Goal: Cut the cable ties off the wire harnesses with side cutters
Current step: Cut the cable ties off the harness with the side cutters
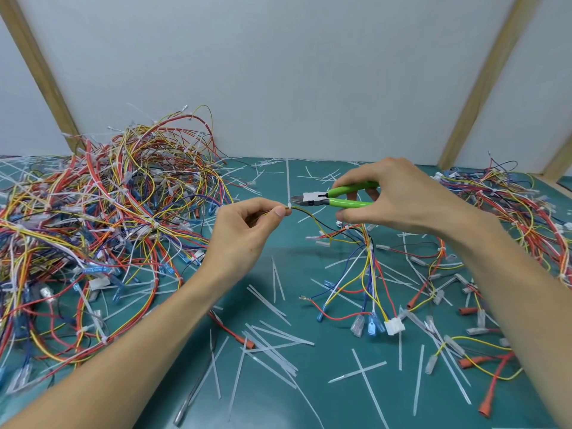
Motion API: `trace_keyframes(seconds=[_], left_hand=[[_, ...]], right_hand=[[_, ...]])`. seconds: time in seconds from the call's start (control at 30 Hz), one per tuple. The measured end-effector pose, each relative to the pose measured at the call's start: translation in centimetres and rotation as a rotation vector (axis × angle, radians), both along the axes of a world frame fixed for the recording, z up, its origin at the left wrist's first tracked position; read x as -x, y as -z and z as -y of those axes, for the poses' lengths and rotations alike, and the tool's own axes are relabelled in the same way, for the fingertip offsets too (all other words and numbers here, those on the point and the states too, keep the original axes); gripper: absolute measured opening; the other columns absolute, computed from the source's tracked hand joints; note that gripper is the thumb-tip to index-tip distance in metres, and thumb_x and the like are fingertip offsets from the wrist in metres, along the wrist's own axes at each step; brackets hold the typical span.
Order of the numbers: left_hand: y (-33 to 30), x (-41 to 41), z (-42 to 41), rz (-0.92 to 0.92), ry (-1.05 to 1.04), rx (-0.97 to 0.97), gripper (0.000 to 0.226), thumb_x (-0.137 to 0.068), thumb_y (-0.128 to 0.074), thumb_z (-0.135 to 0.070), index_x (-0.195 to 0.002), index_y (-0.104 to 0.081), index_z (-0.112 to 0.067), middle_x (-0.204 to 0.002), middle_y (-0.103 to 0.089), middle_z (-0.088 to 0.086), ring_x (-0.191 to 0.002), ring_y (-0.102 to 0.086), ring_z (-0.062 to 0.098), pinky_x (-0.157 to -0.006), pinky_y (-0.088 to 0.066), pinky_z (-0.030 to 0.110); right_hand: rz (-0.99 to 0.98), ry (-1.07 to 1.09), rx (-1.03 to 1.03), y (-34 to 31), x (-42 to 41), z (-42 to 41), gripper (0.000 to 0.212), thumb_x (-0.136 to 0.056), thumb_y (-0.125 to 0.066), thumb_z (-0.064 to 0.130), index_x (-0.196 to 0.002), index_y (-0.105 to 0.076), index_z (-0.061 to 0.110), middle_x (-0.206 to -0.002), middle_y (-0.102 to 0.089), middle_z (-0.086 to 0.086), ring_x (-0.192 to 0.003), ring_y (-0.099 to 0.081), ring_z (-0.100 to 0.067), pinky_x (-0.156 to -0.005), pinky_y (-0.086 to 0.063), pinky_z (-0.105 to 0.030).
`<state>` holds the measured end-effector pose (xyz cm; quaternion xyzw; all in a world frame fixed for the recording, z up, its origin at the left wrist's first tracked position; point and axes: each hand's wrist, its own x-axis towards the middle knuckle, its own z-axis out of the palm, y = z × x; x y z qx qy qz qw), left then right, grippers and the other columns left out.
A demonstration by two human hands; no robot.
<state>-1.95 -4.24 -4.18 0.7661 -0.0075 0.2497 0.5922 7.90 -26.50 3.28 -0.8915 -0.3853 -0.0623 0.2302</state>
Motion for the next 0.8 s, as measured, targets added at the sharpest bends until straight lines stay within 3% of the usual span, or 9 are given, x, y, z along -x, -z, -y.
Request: trace_keyframes(seconds=[0.13, 0.23, 0.37, 0.53, 0.63, 0.8], left_hand=[[0.07, -0.12, -0.02, -0.005, 0.000, 0.011, 0.017, -0.095, -0.068, -0.018, -0.083, -0.077, -0.027, -0.073, -0.062, 0.023, -0.071, -0.043, 0.016, -0.061, -0.029, 0.028], [0.21, -0.17, -0.08, -0.007, 0.008, 0.011, 0.017, -0.095, -0.068, -0.017, -0.083, -0.077, -0.026, -0.076, -0.060, 0.032, -0.071, -0.042, 0.017, -0.065, -0.028, 0.029], [0.35, -0.22, -0.05, -0.007, 0.029, 0.003, 0.014, -0.095, -0.068, -0.018, -0.085, -0.077, -0.021, -0.072, -0.054, 0.012, -0.071, -0.039, 0.018, -0.064, -0.025, 0.028], [0.25, -0.12, -0.03, -0.002, 0.022, -0.010, 0.016, -0.096, -0.067, -0.018, -0.084, -0.076, -0.022, -0.069, -0.050, 0.010, -0.068, -0.035, 0.018, -0.061, -0.022, 0.029], [0.30, -0.05, -0.04, 0.002, 0.013, -0.028, 0.017, -0.096, -0.067, -0.019, -0.083, -0.076, -0.023, -0.065, -0.044, 0.009, -0.064, -0.032, 0.017, -0.055, -0.022, 0.026], [0.55, -0.08, -0.07, 0.004, 0.002, -0.046, 0.019, -0.097, -0.066, -0.020, -0.081, -0.077, -0.023, -0.061, -0.039, 0.005, -0.059, -0.028, 0.009, -0.050, -0.020, 0.018]], right_hand=[[-0.009, -0.006, 0.006, -0.09, 0.10, 0.08, 0.025, -0.074, -0.081, 0.049, -0.098, -0.075, 0.046, -0.088, -0.070, 0.021, -0.068, -0.051, -0.017, -0.071, -0.050, -0.040], [-0.014, -0.010, 0.008, -0.18, 0.22, 0.00, 0.025, -0.074, -0.080, 0.048, -0.099, -0.075, 0.045, -0.088, -0.070, 0.022, -0.069, -0.051, -0.018, -0.071, -0.050, -0.040], [-0.007, -0.002, 0.023, -0.05, 0.43, -0.31, 0.028, -0.073, -0.080, 0.049, -0.101, -0.076, 0.045, -0.085, -0.069, 0.025, -0.066, -0.049, -0.013, -0.070, -0.050, -0.038], [-0.013, 0.011, 0.035, -0.06, 0.58, -0.36, 0.025, -0.073, -0.079, 0.048, -0.098, -0.076, 0.048, -0.081, -0.067, 0.028, -0.066, -0.049, -0.014, -0.068, -0.049, -0.037], [-0.031, 0.022, 0.035, -0.03, 0.55, -0.27, 0.023, -0.073, -0.079, 0.046, -0.096, -0.077, 0.049, -0.071, -0.063, 0.028, -0.061, -0.044, -0.010, -0.060, -0.041, -0.032], [-0.113, 0.021, 0.026, -0.05, 0.71, -0.22, 0.017, -0.074, -0.079, 0.049, -0.091, -0.078, 0.051, -0.065, -0.063, 0.015, -0.058, -0.042, -0.007, -0.056, -0.037, -0.029]])
